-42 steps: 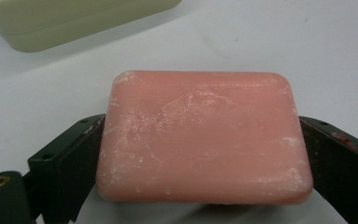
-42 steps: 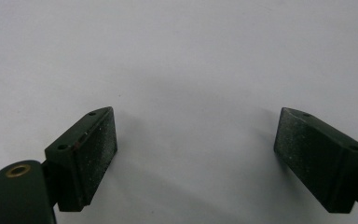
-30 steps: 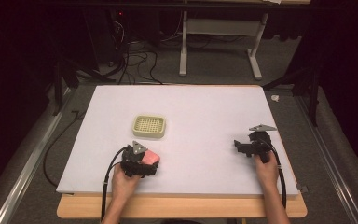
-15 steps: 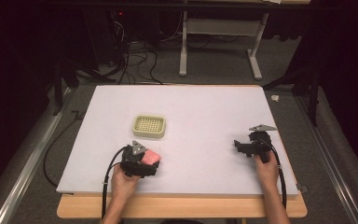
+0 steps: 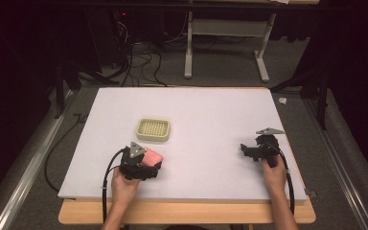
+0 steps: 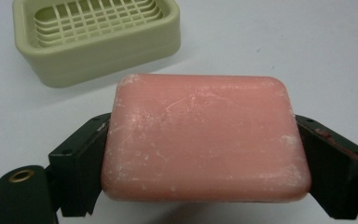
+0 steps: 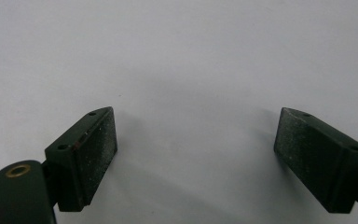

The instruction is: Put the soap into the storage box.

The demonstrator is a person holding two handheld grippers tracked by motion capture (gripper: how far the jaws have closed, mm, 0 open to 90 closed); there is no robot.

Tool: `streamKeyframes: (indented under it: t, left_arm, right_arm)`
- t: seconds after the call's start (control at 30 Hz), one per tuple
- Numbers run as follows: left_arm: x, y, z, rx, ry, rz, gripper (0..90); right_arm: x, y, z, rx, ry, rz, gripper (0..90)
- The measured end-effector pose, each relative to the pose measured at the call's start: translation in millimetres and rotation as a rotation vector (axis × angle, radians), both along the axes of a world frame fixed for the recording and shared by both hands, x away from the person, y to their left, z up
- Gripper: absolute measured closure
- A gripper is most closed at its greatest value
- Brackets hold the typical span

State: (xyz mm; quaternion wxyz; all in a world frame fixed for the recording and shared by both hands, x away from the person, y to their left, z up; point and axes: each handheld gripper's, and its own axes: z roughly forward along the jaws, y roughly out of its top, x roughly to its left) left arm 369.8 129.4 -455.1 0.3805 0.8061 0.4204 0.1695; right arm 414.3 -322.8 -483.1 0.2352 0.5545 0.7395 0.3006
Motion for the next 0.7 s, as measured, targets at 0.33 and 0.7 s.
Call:
streamKeyframes:
  t: [0.33,0.7]
  left_arm:
    - [0.8,-2.4,8.3,-0.006,-0.011,-0.002,14.0]
    - [5.7,-9.5,18.5,-0.015,-0.025,-0.014,14.0]
  right_arm:
    - [0.0,0.0,0.0,0.000,0.000,0.000,13.7]
    - [0.0,0.0,0.0,0.000,0.000,0.000,13.6]
